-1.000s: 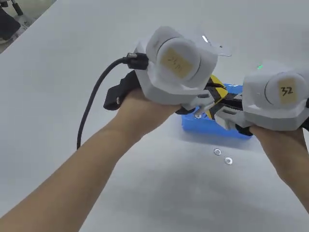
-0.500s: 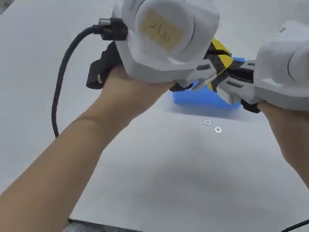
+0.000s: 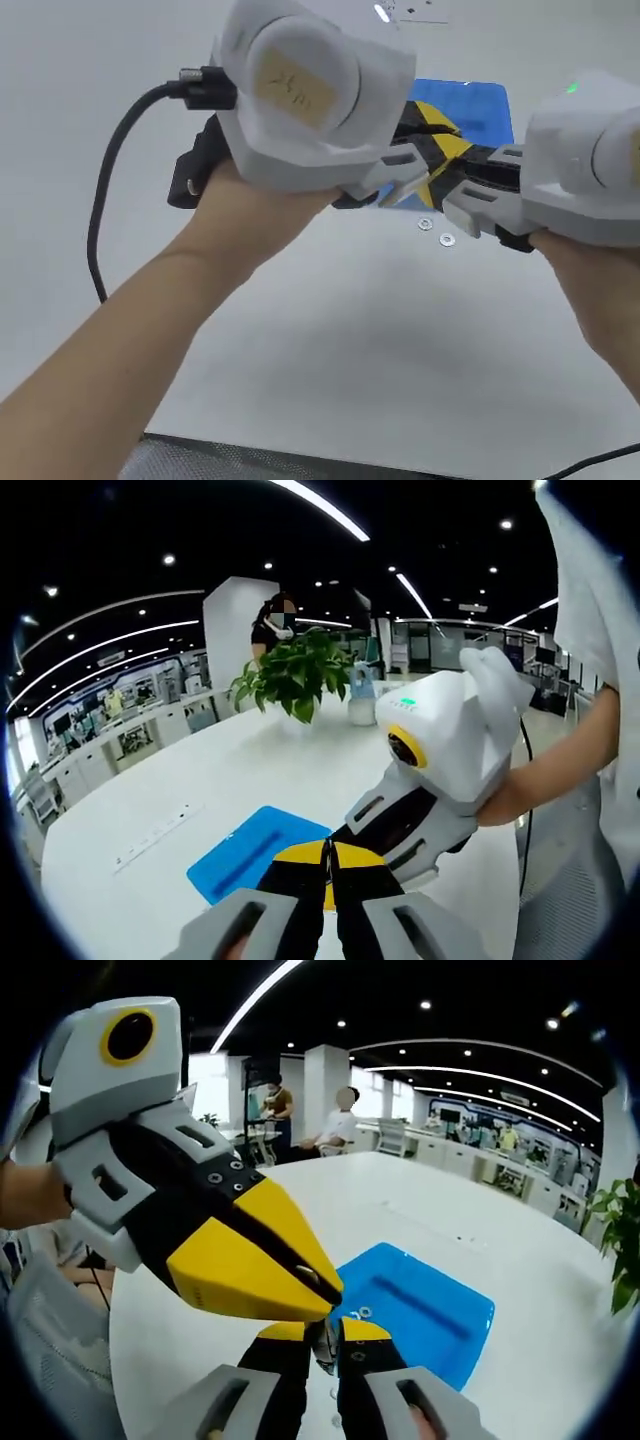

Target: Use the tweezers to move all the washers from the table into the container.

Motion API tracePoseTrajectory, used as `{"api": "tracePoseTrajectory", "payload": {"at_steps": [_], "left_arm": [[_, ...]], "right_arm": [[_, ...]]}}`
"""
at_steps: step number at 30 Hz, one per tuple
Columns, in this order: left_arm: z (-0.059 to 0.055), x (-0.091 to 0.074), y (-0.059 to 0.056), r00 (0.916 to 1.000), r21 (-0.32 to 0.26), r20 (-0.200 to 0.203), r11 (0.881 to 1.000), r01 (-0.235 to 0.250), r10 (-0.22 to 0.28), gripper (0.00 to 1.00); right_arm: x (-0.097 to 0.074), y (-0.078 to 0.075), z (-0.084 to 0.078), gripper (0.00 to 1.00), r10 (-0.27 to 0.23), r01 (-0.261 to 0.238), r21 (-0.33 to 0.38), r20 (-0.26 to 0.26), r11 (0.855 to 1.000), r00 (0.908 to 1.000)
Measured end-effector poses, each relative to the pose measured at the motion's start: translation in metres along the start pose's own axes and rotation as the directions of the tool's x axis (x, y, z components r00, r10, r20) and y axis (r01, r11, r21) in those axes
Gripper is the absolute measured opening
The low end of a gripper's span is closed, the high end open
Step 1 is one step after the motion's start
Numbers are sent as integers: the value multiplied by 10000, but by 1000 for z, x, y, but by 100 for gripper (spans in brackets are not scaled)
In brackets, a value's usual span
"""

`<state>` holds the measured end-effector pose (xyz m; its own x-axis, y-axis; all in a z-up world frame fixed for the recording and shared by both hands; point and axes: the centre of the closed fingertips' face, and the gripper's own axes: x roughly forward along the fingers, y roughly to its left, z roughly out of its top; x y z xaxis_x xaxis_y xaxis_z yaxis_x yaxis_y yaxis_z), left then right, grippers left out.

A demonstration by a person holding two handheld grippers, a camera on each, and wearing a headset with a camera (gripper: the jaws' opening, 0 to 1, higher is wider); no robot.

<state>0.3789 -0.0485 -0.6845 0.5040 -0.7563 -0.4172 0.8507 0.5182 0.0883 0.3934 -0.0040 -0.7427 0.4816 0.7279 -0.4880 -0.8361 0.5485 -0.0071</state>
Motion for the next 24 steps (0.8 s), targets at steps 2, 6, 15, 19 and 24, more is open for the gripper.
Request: {"api": "tracePoseTrajectory", "payload": {"at_steps": [2, 6, 15, 19, 24], "left_arm": [[-4, 1, -2, 9999, 26, -137, 10000, 46, -45, 0], [-13, 4, -4, 9991, 184, -422, 9998, 8, -1, 0], [-27, 6, 0, 9986, -471, -533, 9989, 7, -32, 0], [-29, 8, -1, 9979, -351, -649, 9994, 2, -25, 0], [-33, 14, -2, 9970, -214, -779, 9998, 29, -45, 0]], "right_arm": [[2, 2, -4, 6, 97, -96, 112, -59, 9999, 9999], [6, 2, -14, 7, 130, -126, 208, -195, 9997, 9997], [12, 0, -25, 9, 291, -276, 362, -408, 9990, 9987], [14, 0, -28, 8, 321, -305, 345, -454, 9989, 9985], [16, -3, -33, 9, 266, -244, 445, -505, 9987, 9984]]}}
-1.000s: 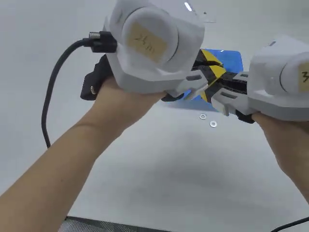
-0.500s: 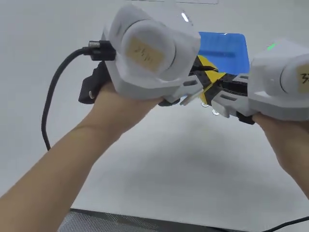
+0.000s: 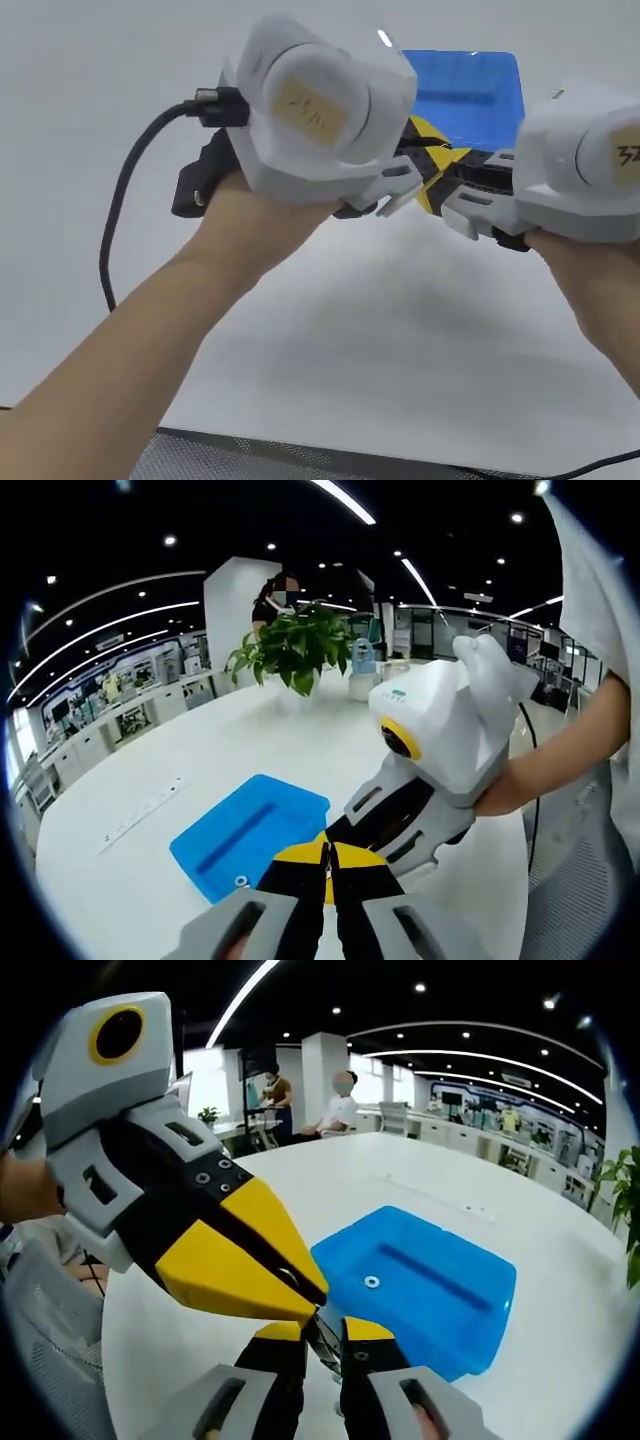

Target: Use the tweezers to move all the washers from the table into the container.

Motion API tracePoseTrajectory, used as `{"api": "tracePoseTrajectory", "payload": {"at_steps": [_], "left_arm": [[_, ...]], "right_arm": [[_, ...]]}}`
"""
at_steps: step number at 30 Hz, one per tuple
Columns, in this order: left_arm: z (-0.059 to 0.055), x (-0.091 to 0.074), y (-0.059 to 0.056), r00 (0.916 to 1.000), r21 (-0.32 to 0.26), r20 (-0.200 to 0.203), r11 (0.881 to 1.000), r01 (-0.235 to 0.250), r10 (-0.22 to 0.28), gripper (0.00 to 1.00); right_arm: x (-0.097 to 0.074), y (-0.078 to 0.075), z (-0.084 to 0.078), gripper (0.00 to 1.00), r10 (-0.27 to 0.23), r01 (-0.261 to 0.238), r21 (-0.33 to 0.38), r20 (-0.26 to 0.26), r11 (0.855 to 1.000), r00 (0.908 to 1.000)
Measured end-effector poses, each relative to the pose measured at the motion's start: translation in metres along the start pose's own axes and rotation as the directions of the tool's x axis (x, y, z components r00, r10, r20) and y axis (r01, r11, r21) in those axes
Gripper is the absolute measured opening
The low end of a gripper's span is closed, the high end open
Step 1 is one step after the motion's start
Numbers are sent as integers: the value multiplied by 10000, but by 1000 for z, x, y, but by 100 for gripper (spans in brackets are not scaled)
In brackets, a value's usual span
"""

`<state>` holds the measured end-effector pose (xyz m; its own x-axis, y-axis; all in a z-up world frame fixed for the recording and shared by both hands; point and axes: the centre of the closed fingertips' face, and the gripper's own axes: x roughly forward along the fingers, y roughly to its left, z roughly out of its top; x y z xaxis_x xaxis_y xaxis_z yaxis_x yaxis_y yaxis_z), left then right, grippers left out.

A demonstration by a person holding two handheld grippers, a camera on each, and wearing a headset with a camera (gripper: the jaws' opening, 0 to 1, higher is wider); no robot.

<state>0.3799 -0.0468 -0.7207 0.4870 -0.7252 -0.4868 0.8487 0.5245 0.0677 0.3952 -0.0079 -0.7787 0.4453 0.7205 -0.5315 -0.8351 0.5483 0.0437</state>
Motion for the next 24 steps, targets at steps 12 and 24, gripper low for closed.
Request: {"api": "tracePoseTrajectory", "payload": {"at_steps": [12, 24], "left_arm": [[2, 5, 1, 10000, -148, 68, 9999, 74, -73, 0], [3, 2, -5, 9997, 199, -179, 9997, 163, -159, 0]], "right_arm": [[0, -2, -2, 6, 96, -97, 36, 101, 9999, 9999], [-1, 7, -2, 3, 199, -226, -772, -352, 9968, 9992]]}}
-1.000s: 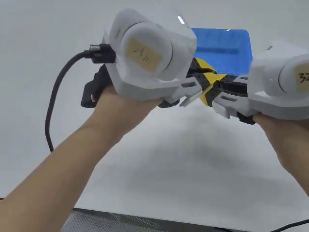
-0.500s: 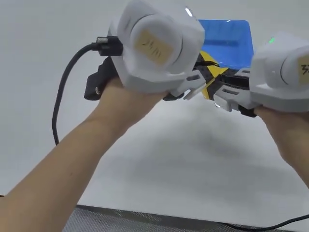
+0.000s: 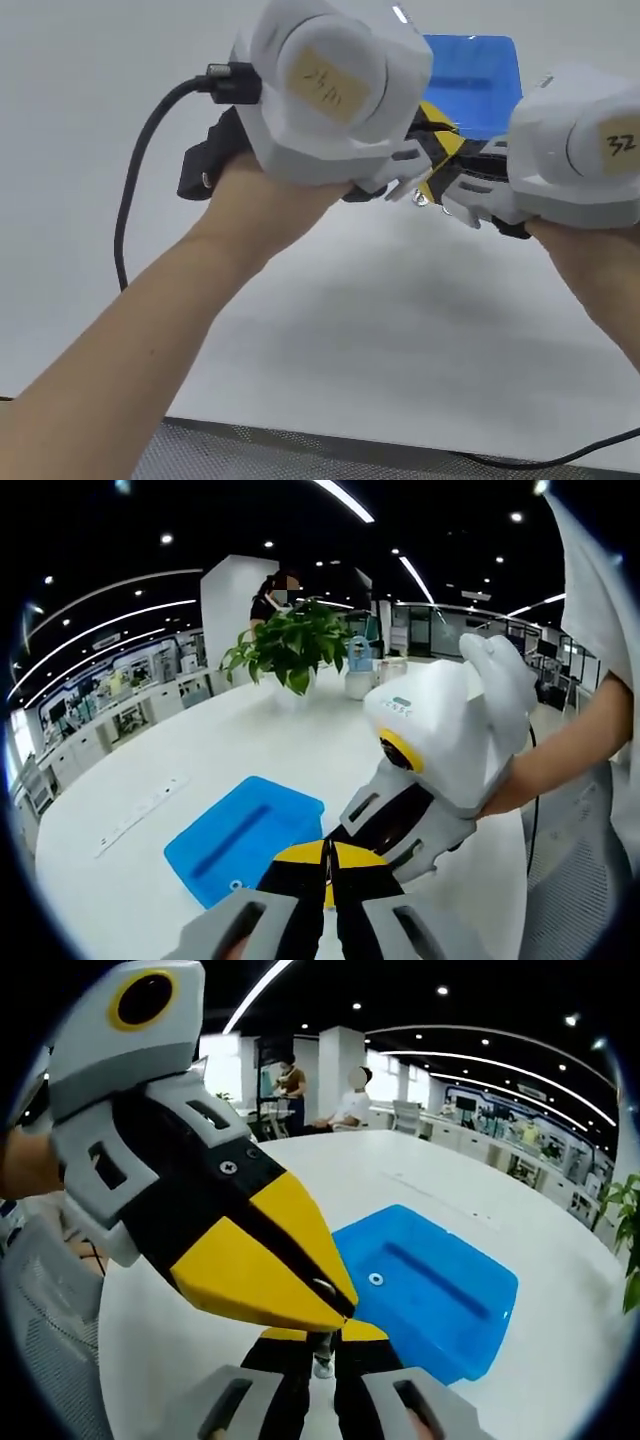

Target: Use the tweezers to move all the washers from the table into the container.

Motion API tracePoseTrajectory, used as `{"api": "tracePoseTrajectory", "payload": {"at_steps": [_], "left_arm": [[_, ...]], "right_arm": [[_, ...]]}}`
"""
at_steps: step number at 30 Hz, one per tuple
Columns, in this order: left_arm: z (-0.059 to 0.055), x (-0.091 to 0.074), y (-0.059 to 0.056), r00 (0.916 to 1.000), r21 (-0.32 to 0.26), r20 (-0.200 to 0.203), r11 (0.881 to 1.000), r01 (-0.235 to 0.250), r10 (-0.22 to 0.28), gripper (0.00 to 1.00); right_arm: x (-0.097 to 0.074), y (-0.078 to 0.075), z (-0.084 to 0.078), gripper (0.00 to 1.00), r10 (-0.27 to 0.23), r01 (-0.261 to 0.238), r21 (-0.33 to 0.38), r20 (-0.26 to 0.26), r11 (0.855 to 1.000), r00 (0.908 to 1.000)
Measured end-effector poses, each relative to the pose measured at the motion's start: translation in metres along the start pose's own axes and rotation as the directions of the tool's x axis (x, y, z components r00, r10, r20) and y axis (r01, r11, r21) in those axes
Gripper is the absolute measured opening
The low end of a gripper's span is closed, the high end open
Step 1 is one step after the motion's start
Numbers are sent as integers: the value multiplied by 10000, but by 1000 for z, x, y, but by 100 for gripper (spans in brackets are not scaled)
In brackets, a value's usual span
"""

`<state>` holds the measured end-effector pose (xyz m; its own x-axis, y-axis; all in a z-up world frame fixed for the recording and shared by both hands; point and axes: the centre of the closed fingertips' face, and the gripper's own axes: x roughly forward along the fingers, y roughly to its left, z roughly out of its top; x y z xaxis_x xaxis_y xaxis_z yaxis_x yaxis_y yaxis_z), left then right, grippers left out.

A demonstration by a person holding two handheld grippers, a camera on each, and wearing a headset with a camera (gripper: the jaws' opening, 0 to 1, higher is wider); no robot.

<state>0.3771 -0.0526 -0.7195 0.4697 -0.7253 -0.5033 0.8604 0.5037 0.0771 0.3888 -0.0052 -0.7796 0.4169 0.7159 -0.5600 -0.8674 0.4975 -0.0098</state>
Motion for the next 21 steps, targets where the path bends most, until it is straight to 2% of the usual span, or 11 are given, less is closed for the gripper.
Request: {"api": "tracePoseTrajectory", "payload": {"at_steps": [4, 11, 15, 21], "left_arm": [[3, -4, -3, 10000, 329, -74, 9995, 32, -30, 0], [19, -10, 0, 9998, 486, 218, 9988, -17, 7, 0], [30, -12, 7, 9991, 703, 386, 9974, -181, 154, 0], [48, -13, 23, 9948, 781, 901, 9954, -556, 485, 0]], "right_arm": [[-3, 3, 4, 4, 66, -65, -123, 34, 9999, 10000], [-13, -2, 21, 3, -142, 152, -364, 274, 9992, 9995], [-15, -8, 33, 3, -288, 312, -462, 504, 9984, 9983], [-19, -25, 54, 3, -534, 596, -655, 918, 9961, 9943]]}}
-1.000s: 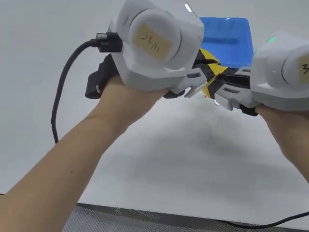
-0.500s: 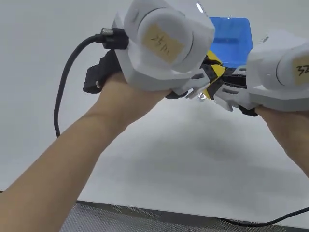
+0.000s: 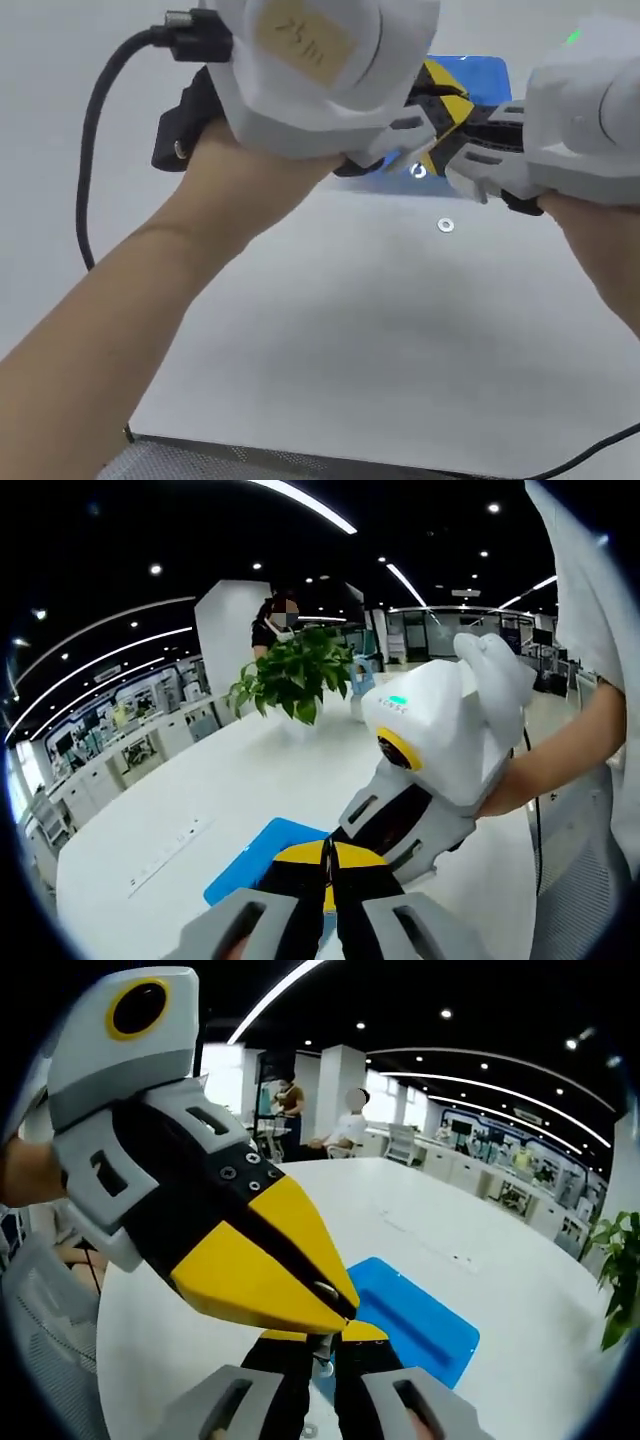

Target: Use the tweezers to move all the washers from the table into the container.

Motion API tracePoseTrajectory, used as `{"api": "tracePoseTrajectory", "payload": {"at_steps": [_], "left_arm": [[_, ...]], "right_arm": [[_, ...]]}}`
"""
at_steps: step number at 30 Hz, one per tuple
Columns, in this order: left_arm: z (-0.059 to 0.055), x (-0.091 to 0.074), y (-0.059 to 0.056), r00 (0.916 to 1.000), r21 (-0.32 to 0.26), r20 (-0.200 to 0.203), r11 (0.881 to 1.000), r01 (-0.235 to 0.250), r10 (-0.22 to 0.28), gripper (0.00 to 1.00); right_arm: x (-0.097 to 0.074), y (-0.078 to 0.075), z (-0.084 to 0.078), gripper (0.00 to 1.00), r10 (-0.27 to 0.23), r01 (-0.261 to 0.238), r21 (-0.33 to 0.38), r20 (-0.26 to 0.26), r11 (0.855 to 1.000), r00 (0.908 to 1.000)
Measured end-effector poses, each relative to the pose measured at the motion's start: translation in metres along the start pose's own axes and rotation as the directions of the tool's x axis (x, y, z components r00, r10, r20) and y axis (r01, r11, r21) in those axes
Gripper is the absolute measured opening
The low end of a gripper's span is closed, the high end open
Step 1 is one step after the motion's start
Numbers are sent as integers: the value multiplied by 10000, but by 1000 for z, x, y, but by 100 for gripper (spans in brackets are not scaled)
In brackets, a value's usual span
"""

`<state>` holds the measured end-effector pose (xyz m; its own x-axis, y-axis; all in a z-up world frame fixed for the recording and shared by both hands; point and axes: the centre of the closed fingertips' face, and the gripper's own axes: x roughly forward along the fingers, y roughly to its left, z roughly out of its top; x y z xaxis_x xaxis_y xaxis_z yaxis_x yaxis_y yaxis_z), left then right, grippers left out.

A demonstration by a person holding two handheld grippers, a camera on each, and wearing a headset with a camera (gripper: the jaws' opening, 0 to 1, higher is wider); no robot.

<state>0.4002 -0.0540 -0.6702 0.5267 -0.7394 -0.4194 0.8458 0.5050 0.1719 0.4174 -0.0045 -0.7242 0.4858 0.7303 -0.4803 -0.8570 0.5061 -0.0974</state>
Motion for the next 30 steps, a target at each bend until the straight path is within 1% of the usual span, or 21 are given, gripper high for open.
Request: {"api": "tracePoseTrajectory", "payload": {"at_steps": [4, 6, 9, 11, 13, 16, 17, 20, 23, 24, 26, 28, 30], "left_arm": [[11, 0, 10, 9993, 9, 281, 9997, -263, 263, 0], [13, 1, 13, 9986, 106, 338, 9991, -403, 399, 0], [12, 5, 19, 9979, 129, 333, 9983, -565, 560, 0], [9, 8, 22, 9977, 8, 295, 9981, -612, 612, 0], [4, 12, 25, 9979, -262, 208, 9978, -611, 617, 0], [1, 16, 29, 9974, -364, 173, 9969, -695, 702, 0], [-2, 18, 30, 9972, -423, 115, 9964, -731, 737, 0], [-10, 25, 34, 9965, -498, -71, 9953, -833, 831, 0], [-18, 30, 36, 9957, -563, -265, 9944, -896, 883, 0], [-23, 35, 40, 9955, -584, -345, 9942, -899, 879, 0], [-29, 37, 41, 9952, -664, -480, 9938, -889, 858, 0], [-33, 37, 42, 9952, -772, -516, 9932, -870, 831, 0], [-35, 38, 43, 9953, -836, -536, 9928, -854, 811, 0]], "right_arm": [[1, -13, 11, 3, -251, 253, -74, 274, 9997, 9993], [2, -17, 14, 3, -366, 368, -45, 397, 9993, 9985], [8, -23, 14, 3, -512, 519, -162, 380, 9985, 9980], [12, -26, 12, 3, -596, 602, -213, 281, 9980, 9978], [17, -29, 7, 3, -652, 655, -255, 143, 9975, 9978], [24, -35, 2, 3, -740, 742, -198, 96, 9970, 9972], [24, -36, 1, 3, -763, 764, -134, 66, 9970, 9971], [32, -39, -6, 3, -802, 802, -49, -98, 9968, 9967], [36, -38, -12, 3, -736, 739, 110, -250, 9972, 9970], [39, -38, -15, 3, -701, 707, 198, -297, 9973, 9971], [43, -38, -20, 3, -630, 642, 302, -383, 9975, 9973], [47, -36, -25, 3, -573, 586, 280, -463, 9979, 9973], [48, -35, -27, 3, -547, 562, 289, -513, 9980, 9972]]}}
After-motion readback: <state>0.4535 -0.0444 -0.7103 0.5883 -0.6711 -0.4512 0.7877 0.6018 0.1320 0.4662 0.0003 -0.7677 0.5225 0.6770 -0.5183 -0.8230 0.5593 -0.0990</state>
